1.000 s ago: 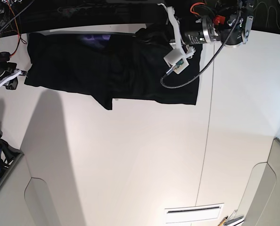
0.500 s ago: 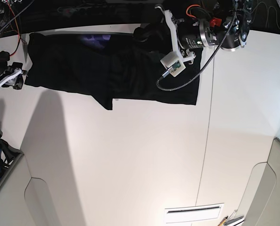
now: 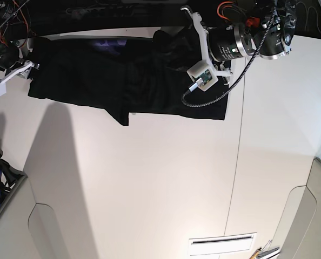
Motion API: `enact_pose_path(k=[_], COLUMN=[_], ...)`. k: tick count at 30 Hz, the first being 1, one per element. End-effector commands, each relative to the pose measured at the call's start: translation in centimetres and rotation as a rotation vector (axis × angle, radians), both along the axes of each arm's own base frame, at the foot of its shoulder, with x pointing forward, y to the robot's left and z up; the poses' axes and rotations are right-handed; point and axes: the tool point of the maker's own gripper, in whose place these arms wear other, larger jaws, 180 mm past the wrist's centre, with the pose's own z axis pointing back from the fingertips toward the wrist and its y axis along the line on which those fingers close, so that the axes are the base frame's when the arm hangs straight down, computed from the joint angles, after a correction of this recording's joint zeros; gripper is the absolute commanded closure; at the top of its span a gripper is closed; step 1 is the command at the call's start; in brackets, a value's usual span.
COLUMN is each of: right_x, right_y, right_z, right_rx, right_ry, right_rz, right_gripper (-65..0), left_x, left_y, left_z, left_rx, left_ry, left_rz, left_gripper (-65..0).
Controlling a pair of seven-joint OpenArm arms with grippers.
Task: Fold the T-shirt properly
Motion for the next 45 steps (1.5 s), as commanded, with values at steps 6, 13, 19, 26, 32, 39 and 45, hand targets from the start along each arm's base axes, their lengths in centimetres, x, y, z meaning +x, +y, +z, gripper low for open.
enact_pose_path(k=[6, 13, 19, 26, 32, 39, 45], right_x=[0.4, 0.3, 0.9, 1.7, 2.3, 2.4, 4.1], right_y=[0.5, 1.8, -0.1, -4.0, -2.7, -1.5, 1.7], right_z=[0.3, 2.7, 6.6, 8.4, 8.5, 5.8, 3.7], right_rx=[0.062, 0.05, -0.123, -0.358, -0.292, -0.216, -0.033], right_ry=[-0.025, -0.037, -0.108, -0.156, -0.194, -0.16, -0.204], right_rz=[0.013, 0.149, 0.187, 0.12, 0.132, 0.145, 0.162], right_gripper=[-34.7, -34.7, -34.7, -30.8, -35.0, -45.8, -45.8], left_x=[0.2, 0.2, 0.2, 0.4, 0.4, 0.4, 1.3], left_y=[-0.4, -0.4, -0.4, -0.5, -0.5, -0.5, -0.5], left_z=[1.2, 1.2, 1.2, 1.4, 1.5, 1.5, 2.0], left_rx=[-0.036, -0.039, -0.039, -0.051, -0.051, -0.051, -0.051], left_ry=[-0.037, -0.039, -0.039, -0.047, -0.047, -0.048, -0.078], left_rz=[-0.01, -0.008, -0.008, -0.004, -0.004, -0.004, -0.005], left_gripper=[-25.9, -25.9, -25.9, -25.9, -25.9, -25.8, -25.8])
